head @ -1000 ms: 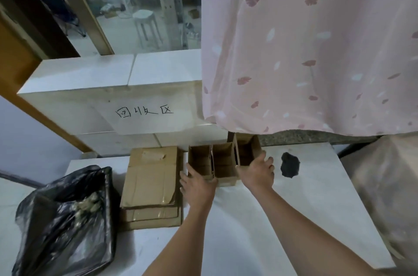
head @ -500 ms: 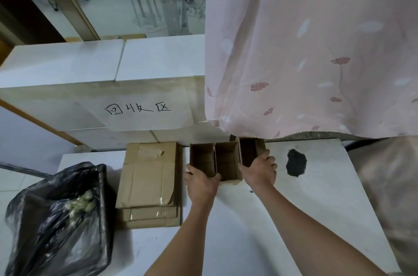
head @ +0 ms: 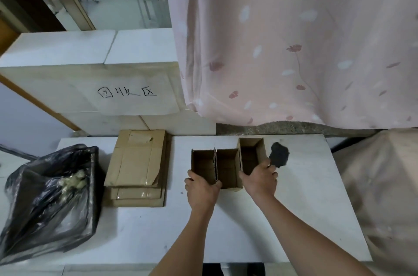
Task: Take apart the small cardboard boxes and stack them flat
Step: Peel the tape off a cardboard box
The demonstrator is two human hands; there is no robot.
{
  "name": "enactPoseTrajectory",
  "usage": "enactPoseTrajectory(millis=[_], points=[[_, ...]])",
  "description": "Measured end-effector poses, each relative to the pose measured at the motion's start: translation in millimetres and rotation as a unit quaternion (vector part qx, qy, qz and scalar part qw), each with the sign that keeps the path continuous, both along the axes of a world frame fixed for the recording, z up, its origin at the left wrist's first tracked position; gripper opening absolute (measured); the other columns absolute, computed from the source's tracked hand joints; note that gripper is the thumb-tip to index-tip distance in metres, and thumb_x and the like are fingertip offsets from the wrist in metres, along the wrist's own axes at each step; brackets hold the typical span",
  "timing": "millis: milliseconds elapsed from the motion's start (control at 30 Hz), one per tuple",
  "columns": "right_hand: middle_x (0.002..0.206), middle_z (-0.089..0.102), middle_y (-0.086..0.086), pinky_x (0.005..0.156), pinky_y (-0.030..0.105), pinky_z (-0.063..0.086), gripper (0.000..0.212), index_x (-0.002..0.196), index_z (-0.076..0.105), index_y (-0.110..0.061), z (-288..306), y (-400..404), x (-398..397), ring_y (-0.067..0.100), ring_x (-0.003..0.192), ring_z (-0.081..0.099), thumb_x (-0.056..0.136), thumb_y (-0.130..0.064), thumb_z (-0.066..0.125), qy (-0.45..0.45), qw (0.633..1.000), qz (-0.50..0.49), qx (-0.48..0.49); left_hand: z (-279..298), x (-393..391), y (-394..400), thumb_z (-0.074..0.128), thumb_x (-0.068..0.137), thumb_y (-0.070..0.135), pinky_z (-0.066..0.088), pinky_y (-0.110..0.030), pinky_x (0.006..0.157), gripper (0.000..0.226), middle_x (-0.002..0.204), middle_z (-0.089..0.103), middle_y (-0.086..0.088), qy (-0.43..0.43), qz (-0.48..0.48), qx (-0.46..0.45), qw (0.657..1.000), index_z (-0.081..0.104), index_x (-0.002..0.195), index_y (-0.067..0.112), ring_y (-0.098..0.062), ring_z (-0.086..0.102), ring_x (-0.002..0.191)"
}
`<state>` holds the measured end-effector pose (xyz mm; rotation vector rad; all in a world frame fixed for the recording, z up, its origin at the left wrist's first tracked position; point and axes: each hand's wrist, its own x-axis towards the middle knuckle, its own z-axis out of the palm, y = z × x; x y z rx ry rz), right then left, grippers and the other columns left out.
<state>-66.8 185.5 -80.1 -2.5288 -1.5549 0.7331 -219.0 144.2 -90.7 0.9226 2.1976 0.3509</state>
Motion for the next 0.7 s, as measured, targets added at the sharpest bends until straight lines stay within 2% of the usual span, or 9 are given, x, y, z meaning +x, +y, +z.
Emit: enactPoseTrajectory(millis=[133,400,700], points=[[0.136,0.042,0.021,0.097,0.043,0.050,0.106,0.150,0.016,-0.003,0.4,-36.9,25.2,0.037,0.120,0.048,0.078,-0.057,0.072,0.007,1.000,0.020,0.003,1.7,26.6,-40.5,0.082,0.077,0.043,0.051,-0.044,0.100,0.102,0.142,0.041,-0.019,0.004,0.017,-0.006,1.000,0.019,0.149,0.009,-0.037,0.046,0.130],[0.141,0.038,0.022,0.099,0.041,0.048,0.108,0.153,0.014,-0.002,2.0,-104.9,71.8,0.037,0.124,0.047,0.080,-0.058,0.070,0.022,0.998,0.054,0.009,7.1,71.8,-108.8,0.080,0.080,0.043,0.048,-0.044,0.102,0.104,0.147,0.037,-0.019,0.007,0.036,-0.013,0.999,0.014,0.152,0.007,-0.037,0.043,0.134],[0.145,0.034,0.022,0.102,0.041,0.045,0.107,0.154,0.011,-0.003,4.6,-120.6,91.2,0.037,0.127,0.044,0.082,-0.054,0.070,0.038,0.997,0.066,-0.003,9.6,89.0,-130.7,0.080,0.082,0.043,0.046,-0.046,0.107,0.105,0.151,0.035,-0.022,0.013,0.045,-0.024,0.999,0.013,0.153,0.005,-0.039,0.041,0.137]])
